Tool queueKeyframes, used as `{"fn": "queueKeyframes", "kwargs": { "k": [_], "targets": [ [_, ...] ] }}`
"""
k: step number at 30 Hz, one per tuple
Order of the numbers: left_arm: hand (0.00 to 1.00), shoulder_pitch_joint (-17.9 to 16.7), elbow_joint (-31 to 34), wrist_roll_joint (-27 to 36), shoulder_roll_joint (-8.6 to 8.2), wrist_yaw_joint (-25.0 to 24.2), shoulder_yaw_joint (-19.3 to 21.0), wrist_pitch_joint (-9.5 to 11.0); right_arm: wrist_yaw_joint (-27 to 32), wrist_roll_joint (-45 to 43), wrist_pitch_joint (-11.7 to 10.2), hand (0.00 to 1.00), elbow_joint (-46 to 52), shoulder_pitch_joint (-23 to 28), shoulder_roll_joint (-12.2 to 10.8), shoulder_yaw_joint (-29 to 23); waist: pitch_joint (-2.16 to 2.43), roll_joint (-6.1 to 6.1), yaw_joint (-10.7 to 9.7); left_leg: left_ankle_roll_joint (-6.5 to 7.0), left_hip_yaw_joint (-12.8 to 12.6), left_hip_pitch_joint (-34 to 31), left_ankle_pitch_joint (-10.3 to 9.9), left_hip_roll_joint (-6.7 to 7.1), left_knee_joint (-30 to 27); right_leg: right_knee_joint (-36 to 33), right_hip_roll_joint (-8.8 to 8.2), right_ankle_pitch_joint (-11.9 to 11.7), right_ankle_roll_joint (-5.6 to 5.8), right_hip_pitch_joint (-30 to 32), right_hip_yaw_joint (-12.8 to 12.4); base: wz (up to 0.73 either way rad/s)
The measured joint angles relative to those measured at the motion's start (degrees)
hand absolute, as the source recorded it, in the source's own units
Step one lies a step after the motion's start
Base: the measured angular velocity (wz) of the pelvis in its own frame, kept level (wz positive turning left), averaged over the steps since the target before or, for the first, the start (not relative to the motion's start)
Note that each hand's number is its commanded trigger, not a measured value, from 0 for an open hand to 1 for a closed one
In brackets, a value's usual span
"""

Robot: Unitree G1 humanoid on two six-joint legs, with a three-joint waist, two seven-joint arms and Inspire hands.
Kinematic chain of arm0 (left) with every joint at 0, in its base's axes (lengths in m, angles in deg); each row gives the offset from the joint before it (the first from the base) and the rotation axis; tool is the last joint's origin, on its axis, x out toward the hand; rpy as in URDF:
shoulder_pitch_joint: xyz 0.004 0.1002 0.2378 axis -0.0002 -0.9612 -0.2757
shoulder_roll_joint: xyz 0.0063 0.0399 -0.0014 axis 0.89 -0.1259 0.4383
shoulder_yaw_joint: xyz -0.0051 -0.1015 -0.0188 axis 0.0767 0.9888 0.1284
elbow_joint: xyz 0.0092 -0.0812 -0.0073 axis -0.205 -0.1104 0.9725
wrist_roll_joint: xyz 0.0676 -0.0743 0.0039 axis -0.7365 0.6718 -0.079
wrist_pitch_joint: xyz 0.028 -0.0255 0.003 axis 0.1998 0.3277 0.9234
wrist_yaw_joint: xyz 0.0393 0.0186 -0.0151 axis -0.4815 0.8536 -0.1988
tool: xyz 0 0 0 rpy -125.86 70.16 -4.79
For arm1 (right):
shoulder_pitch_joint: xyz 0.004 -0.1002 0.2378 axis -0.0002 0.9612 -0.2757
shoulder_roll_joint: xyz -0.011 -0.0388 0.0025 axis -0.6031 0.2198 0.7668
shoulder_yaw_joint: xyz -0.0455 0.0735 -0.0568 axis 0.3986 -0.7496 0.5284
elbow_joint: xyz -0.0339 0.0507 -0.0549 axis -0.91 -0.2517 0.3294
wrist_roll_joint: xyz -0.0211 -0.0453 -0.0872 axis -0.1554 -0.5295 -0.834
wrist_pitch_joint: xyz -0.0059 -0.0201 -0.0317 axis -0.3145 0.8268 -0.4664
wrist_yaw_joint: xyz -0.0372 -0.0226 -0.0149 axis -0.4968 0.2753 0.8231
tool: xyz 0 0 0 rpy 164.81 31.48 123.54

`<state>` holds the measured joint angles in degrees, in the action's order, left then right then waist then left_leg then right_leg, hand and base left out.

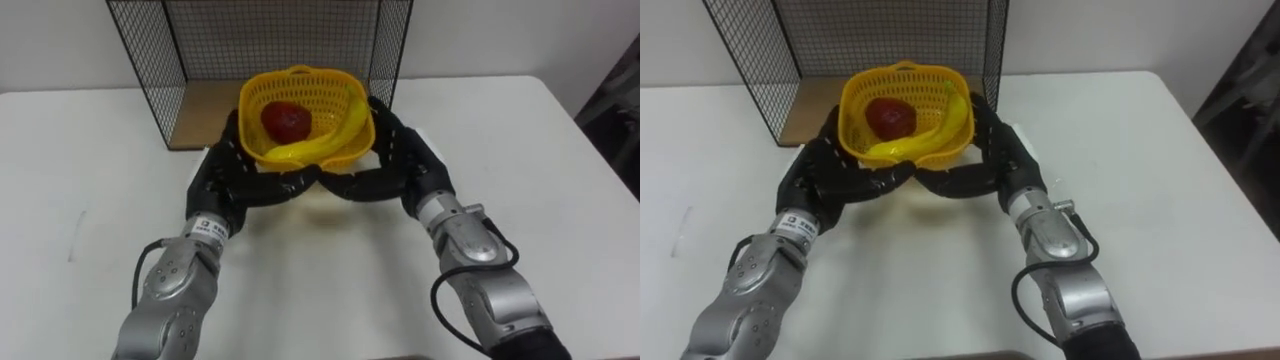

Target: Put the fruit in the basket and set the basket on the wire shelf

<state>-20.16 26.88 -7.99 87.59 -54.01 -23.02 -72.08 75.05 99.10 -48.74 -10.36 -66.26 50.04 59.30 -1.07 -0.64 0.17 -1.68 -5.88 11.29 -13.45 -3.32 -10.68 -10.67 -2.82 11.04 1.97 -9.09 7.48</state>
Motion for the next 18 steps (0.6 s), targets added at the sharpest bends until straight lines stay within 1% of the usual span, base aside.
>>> {"fn": "queueKeyframes", "kwargs": {
  "k": [2, 7, 10, 11, 12, 13, 14, 15, 16, 17, 18],
  "targets": [
    [0.00, 0.1, 0.0, 0.0, 0.19, 0.0, 0.0, 0.0, 0.2, 0.0, 0.0, 0.00, 0.0, 0.0, 0.0, 0.0, 0.00, 0.00, 0.2, 0.00, 0.0, 0.5, 0.0, 0.00, 0.1, -0.1, 0.07, 0.0, 0.00, -0.2, -0.5, -0.12],
    [0.00, 0.1, 0.2, 0.0, 0.24, 0.0, 0.1, 0.0, 0.2, 0.0, 0.0, 0.00, 0.2, 0.0, 0.0, 0.1, 0.08, -0.16, 0.3, 0.00, 0.3, 0.7, 0.0, 0.00, 0.3, -0.2, 0.08, 0.0, 0.00, -0.1, -0.6, -0.04],
    [0.00, 0.1, 0.8, -0.2, 0.24, 0.0, 0.1, 0.0, 0.2, 0.1, 0.0, 0.00, 0.4, 0.0, 0.0, 0.1, 0.08, -0.17, 0.3, 0.00, 1.5, 1.6, 0.0, -0.21, 0.6, -1.3, 0.32, 0.0, 0.00, -0.1, -0.5, -0.06],
    [0.00, 0.1, 1.0, -0.2, 0.20, 0.0, 0.1, 0.0, 0.3, 0.1, 0.0, 0.00, 0.4, 0.0, 0.1, 0.0, 0.04, 0.06, 0.3, 0.03, 3.1, 2.6, 0.0, -0.82, 1.3, -4.0, 0.80, 0.1, -0.12, 0.8, -0.1, -0.21],
    [0.00, 0.1, 0.9, 0.0, 0.32, 0.0, 0.2, 0.3, 0.3, 0.0, -0.2, 0.00, 0.4, 0.1, 0.4, -0.1, -0.45, 1.21, 0.4, 0.02, 7.2, 3.9, 0.0, -2.79, 2.0, -9.5, 2.29, 2.0, -1.41, 4.6, 0.4, -0.35],
    [0.00, 0.1, 0.9, 0.0, 0.78, 0.0, 0.5, 0.7, 0.3, -0.2, -0.2, 0.00, 0.5, 0.0, -0.1, 0.0, -0.28, 1.27, 0.7, -0.01, 9.1, 4.1, 0.0, -3.74, 2.1, -8.1, 4.29, 2.7, -2.60, 6.2, -1.3, -0.70],
    [0.00, 0.2, 0.8, 0.0, 1.84, 0.0, 2.0, 1.8, 0.9, -0.3, -0.2, 0.00, 1.3, -0.5, -1.7, 1.2, 0.08, 0.04, 0.9, -0.80, 9.0, 3.4, -0.5, -4.75, 1.3, -0.4, 6.59, -1.4, -5.14, 8.5, -2.4, -0.44],
    [0.00, 0.4, 0.1, -0.1, 1.66, 0.0, 2.9, 1.7, 1.2, 0.0, -0.5, 0.00, 2.0, 0.0, -2.8, 1.9, -0.53, -0.02, -0.4, -3.14, 8.1, 3.4, -2.5, -5.78, 0.0, 0.5, 7.04, -8.3, -5.60, 8.4, -0.3, -0.12],
    [0.00, 0.4, -0.3, -0.1, 1.52, 0.0, 2.6, 1.5, 1.5, 0.2, -0.6, 0.00, 2.0, 0.5, -2.6, 1.7, -0.45, 0.01, -1.1, -3.75, 6.7, 3.6, -3.1, -6.37, -0.4, 0.4, 7.21, -8.1, -5.75, 7.6, 0.4, 0.40],
    [0.00, 0.1, -0.3, 0.0, 0.82, 0.0, 1.8, 1.2, 1.5, 0.2, -0.6, 0.00, 1.9, 1.1, -2.1, 1.2, -0.47, 0.00, -1.3, -4.15, 3.0, 3.7, -3.1, -6.73, -0.6, -0.3, 7.18, -7.9, -5.79, 7.1, 0.0, 0.47],
    [0.00, 0.1, -0.2, -0.1, 0.57, 0.0, 1.2, 1.2, 1.8, 0.2, -0.6, 0.00, 1.9, 1.1, -2.3, 0.6, -0.56, -0.15, -1.4, -4.35, 1.0, 2.3, -2.8, -6.50, 0.5, -0.9, 6.87, -7.8, -5.68, 7.3, -2.6, 0.41]
  ]
}}
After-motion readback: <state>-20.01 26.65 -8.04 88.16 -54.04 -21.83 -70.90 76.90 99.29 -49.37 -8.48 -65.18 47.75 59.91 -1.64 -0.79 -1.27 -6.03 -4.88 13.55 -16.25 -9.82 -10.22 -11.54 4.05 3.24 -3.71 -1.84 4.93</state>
